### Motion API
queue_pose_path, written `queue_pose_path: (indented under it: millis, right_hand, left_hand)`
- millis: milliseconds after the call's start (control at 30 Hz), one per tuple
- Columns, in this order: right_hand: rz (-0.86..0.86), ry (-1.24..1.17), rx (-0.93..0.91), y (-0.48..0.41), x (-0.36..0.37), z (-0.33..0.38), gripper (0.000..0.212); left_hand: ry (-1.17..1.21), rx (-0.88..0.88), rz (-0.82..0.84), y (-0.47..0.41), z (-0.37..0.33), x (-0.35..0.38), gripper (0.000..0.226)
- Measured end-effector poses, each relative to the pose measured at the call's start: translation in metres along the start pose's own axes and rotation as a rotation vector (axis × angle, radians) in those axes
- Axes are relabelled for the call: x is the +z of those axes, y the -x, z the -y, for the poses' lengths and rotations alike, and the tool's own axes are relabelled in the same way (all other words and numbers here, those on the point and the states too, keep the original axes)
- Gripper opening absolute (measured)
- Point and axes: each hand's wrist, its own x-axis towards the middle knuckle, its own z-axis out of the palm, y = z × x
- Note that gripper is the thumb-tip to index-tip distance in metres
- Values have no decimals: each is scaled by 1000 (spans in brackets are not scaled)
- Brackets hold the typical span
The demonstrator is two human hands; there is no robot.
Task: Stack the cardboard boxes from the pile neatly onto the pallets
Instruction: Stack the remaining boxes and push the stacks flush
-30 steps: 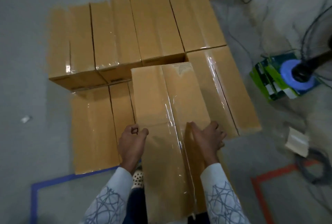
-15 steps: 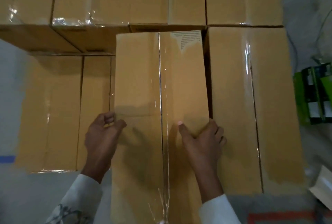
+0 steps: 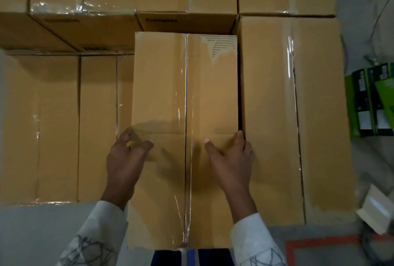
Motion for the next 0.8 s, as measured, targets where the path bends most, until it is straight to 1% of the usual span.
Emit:
queue_pose_path:
  millis: [167, 300, 433, 500, 600, 667, 800]
  right_hand:
    - [-27, 37, -51, -9, -6, 1, 104]
    - [-46, 36, -98, -14, -6, 8, 100]
    - [-54, 13, -120, -20, -4, 19, 99]
    - [-60, 18, -123, -24, -4, 23, 97]
    - [-64, 50, -145, -24, 0, 21, 90]
    - [-76, 82, -168, -22, 4, 16, 86]
    - [-87, 148, -189, -19, 9, 12, 86]
  left_hand:
    - [7, 12, 13, -3, -4, 7, 72]
    - [-5, 44, 12, -11, -10, 6, 80]
    - [1, 71, 29, -19, -15, 3, 73]
    - [15, 73, 53, -24, -17, 3, 75]
    - [26, 61, 40, -28, -15, 5, 74]
    - [8, 67, 38, -27, -12, 7, 79]
    - [-16, 80, 58, -29, -7, 6, 83]
